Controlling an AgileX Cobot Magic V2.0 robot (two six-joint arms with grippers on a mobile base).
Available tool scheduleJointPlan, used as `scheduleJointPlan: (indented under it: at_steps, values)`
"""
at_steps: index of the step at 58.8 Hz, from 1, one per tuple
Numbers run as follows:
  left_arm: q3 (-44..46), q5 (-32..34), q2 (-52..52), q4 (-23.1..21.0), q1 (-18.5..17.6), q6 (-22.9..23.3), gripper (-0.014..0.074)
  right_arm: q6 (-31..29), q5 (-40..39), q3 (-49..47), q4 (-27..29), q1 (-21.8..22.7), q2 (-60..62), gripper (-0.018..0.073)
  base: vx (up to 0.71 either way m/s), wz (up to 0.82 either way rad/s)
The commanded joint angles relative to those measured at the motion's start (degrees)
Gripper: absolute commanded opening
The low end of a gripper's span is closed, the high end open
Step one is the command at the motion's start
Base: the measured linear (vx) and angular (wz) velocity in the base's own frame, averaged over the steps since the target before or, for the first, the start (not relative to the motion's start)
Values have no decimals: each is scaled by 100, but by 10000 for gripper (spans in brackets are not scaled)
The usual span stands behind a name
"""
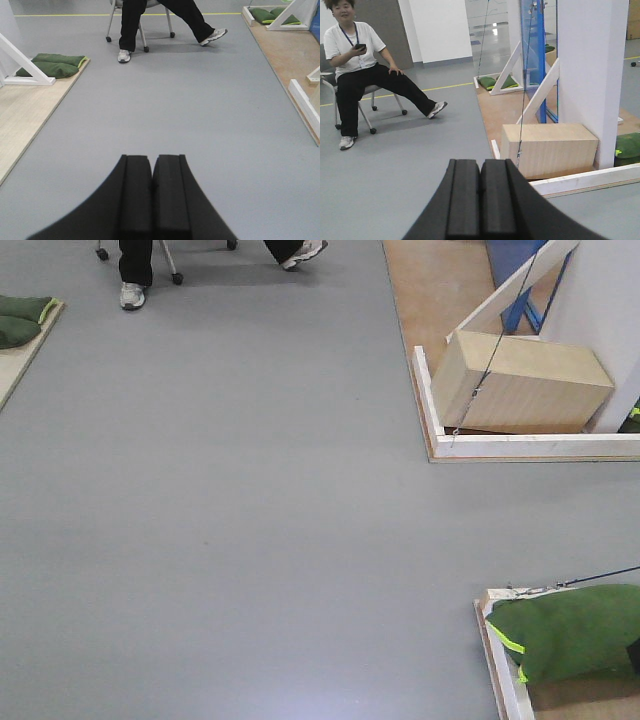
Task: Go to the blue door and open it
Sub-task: 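Drive the base forward toward the blue door beside the wooden platform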
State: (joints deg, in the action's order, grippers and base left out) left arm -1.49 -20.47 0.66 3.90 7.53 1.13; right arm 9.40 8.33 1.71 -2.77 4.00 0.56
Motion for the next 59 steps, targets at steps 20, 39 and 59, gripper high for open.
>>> scheduleJointPlan:
  at_steps: [20,39,59]
  values:
    - [159,445,97,-15,-26,39,73,-27,-475,6,-17,12,92,8,0,-1]
    - [152,442,103,-15,-25,39,73,-27,-475,6,-17,18,92,8,2,0]
    - [152,442,97,-15,-18,39,73,-27,-476,6,-17,11,98,8,6,-2]
